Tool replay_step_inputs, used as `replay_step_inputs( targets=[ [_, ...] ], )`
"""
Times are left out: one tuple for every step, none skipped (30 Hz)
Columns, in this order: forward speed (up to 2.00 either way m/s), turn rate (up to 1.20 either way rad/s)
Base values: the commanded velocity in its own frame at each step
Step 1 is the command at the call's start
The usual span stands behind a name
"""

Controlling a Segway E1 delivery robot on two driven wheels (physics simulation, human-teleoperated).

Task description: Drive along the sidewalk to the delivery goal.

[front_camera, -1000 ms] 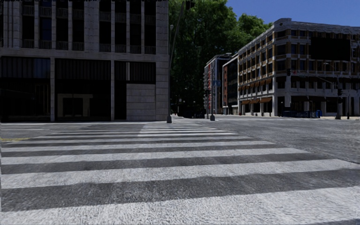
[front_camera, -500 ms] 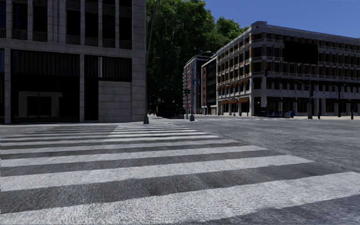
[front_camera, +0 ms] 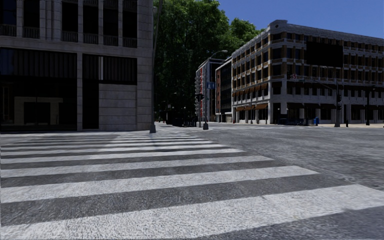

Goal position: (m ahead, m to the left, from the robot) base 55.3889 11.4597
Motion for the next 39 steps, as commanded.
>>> replay_step_inputs(
  targets=[
    [2.0,0.0],
    [2.0,0.0],
    [2.0,0.0],
    [2.0,0.0],
    [2.0,0.0],
    [2.0,0.0],
    [2.0,0.0],
    [2.0,0.0],
    [2.0,0.0],
    [2.0,0.0],
    [2.0,0.0],
    [2.0,0.0],
    [2.0,0.0],
    [2.0,0.0],
    [2.0,0.0],
    [2.0,0.0],
    [2.0,0.0],
    [2.0,0.0],
    [2.0,0.0],
    [2.0,0.0],
    [2.0,0.0],
    [2.0,0.0],
    [2.0,0.0],
    [2.0,0.0],
    [2.0,0.0],
    [2.0,0.0],
    [2.0,0.0],
    [2.0,0.0],
    [2.0,0.0],
    [2.0,0.0],
    [2.0,0.0],
    [2.0,0.0],
    [2.0,0.0],
    [2.0,0.0],
    [2.0,0.0],
    [2.0,0.0],
    [2.0,0.0],
    [2.0,0.0],
    [2.0,0.0]
  ],
)
